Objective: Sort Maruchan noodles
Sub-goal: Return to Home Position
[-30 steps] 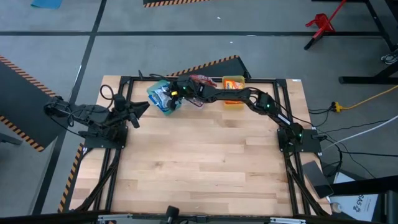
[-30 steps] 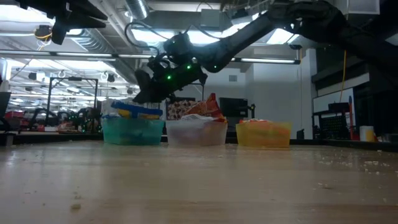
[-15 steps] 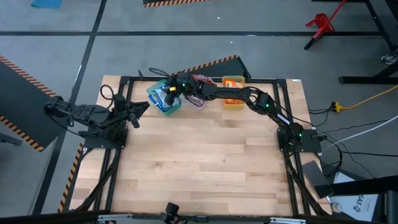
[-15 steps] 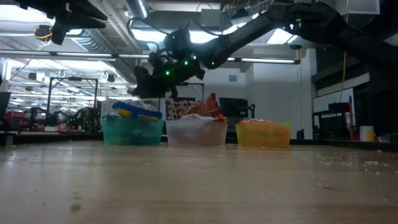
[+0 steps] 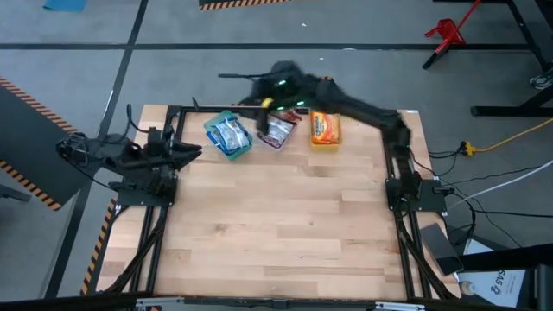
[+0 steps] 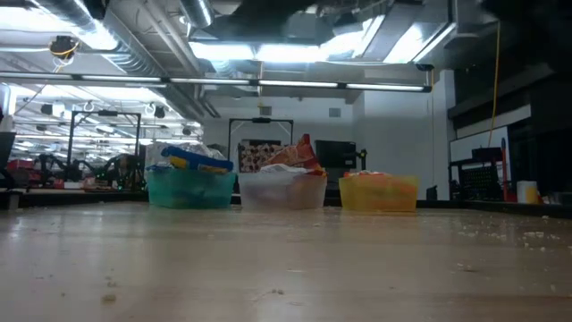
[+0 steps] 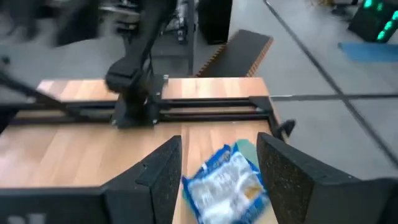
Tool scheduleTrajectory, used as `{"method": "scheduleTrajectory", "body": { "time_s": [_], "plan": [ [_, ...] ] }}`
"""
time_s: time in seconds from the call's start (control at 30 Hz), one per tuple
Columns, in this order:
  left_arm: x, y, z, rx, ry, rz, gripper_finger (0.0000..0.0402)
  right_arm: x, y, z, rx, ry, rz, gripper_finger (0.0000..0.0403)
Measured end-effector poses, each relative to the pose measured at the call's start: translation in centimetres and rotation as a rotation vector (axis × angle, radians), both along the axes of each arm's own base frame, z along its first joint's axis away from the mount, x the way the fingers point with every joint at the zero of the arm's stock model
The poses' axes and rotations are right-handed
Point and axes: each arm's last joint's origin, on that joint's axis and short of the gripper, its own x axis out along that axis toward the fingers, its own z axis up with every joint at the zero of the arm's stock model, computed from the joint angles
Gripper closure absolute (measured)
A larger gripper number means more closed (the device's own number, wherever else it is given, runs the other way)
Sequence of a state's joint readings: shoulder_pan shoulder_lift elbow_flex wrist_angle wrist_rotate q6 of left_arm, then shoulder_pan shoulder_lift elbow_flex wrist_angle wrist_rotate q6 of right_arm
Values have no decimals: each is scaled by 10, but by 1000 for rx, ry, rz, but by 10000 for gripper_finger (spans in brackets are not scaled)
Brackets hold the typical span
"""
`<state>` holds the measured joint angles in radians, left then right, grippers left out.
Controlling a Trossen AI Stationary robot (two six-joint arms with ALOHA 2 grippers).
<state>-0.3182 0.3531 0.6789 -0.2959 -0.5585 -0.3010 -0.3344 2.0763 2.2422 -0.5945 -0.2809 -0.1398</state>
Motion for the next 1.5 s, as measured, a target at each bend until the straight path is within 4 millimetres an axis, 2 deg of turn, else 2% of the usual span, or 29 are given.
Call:
{"method": "scheduleTrajectory", "body": {
  "time_s": [0.2, 0.27, 0.37, 0.43, 0.5, 0.57, 0.8, 0.93, 1.0, 1.07, 1.13, 1.2, 1.27, 1.4, 1.5],
  "plan": [
    [-10, 3, 14, 73, -33, 4, 319, -87, 30, 71, -69, 57, 49, 209],
    [-15, 5, 15, 78, -52, 12, 319, -117, 38, 88, -70, 57, 46, 209],
    [-24, 8, 16, 81, -81, 3, 319, -153, 50, 94, -74, 68, 26, 209],
    [-31, 9, 17, 84, -109, -41, 319, -177, 57, 87, -68, 79, -21, 210],
    [-40, 10, 17, 84, -149, -105, 319, -201, 65, 73, -53, 47, -82, 210],
    [-44, 11, 13, 83, -167, -127, 319, -222, 72, 48, -33, -14, -130, 210],
    [-39, 10, -40, 25, -116, -97, 319, -266, 86, -72, 102, -361, -229, 210],
    [-28, 7, -65, -4, -65, -67, 319, -287, 91, -130, 198, -422, -332, 210],
    [-21, 5, -73, -29, -78, -70, 319, -295, 93, -149, 233, -456, -355, 210],
    [-12, 2, -90, -31, -61, -64, 319, -303, 96, -166, 268, -479, -358, 210],
    [-4, 0, -109, -34, -29, -47, 319, -311, 99, -178, 281, -516, -353, 210],
    [1, -1, -116, -46, -67, -47, 319, -317, 101, -190, 292, -539, -352, 210],
    [7, -4, -132, -41, -52, -61, 319, -322, 103, -204, 297, -543, -352, 210],
    [15, -8, -160, -39, -44, -132, 319, -329, 105, -219, 299, -538, -369, 210],
    [17, -10, -162, -26, -29, -175, 319, -330, 104, -223, 281, -502, -408, 210]
  ]
}}
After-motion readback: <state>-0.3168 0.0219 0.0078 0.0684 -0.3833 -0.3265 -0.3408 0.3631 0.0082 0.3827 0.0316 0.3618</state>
